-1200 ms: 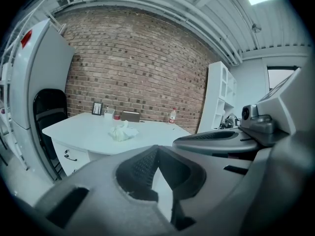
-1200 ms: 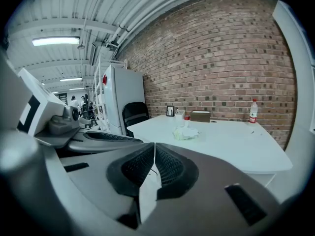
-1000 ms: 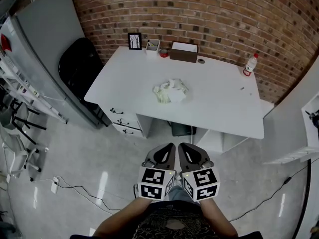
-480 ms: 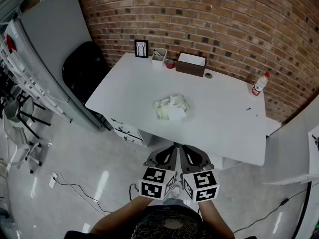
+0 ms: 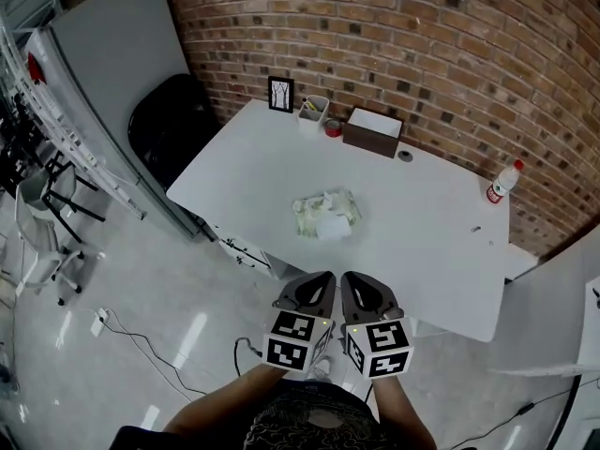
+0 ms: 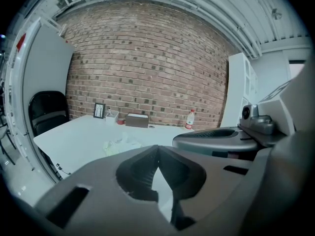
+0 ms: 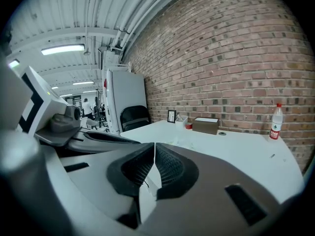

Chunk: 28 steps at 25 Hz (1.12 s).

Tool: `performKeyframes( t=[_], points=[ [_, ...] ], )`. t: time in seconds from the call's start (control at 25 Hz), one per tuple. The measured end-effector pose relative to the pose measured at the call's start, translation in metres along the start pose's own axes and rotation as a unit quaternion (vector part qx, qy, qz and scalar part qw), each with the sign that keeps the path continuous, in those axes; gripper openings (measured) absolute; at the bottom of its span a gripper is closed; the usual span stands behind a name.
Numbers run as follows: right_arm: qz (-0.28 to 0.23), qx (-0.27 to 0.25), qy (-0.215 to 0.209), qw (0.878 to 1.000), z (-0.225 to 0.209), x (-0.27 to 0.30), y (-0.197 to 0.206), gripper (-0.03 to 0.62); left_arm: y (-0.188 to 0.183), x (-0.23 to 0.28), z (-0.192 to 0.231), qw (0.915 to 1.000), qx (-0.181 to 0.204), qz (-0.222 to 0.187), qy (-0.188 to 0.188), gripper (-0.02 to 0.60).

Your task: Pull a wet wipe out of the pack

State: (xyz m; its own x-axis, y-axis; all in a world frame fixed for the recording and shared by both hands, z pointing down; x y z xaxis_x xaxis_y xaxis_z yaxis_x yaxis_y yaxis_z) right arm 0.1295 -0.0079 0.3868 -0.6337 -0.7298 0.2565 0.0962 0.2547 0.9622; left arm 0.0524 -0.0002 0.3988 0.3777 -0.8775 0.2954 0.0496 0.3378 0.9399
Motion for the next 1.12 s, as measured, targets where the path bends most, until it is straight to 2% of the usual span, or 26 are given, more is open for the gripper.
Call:
performKeyframes(
  t=[0.32, 0.52, 0.88, 1.12],
  points=[
    [0.002, -0.004, -0.009, 1.000, -0.012, 0.013, -0.001, 0.020, -0.004, 0.016, 0.005, 0.9999, 0.008, -0.007, -0.011, 0.011],
    [0.009, -0.006, -0.007, 1.000, -0.015, 0.027, -0.002, 0.020, -0.003, 0.026, 0.015, 1.0000, -0.004, -0.005, -0.007, 0.011],
    [0.021, -0.013, 0.018, 1.000, -0.014, 0.070, -0.007, 0.020, -0.010, 0.050, 0.056, 0.9997, -0.015, -0.011, 0.016, 0.011],
    [0.034, -0.003, 0.050, 0.998, -0.017, 0.098, -0.010, 0.020, -0.017, 0.073, 0.083, 0.9987, -0.020, -0.004, 0.047, 0.011]
  ],
)
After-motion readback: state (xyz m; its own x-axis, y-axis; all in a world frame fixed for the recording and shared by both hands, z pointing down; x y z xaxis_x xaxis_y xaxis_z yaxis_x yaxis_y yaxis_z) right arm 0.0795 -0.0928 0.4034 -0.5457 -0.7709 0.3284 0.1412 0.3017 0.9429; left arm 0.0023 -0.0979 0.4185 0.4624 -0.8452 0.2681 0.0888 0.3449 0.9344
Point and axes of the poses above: the fingertips, and each gripper's own axes: x forward along the fingers, z to its left, y out of its underside, the point moved 5 cm from there along -x, backward along the fingers, and after that the axes turned 5 degrees about -z, right-handed, at the moved point
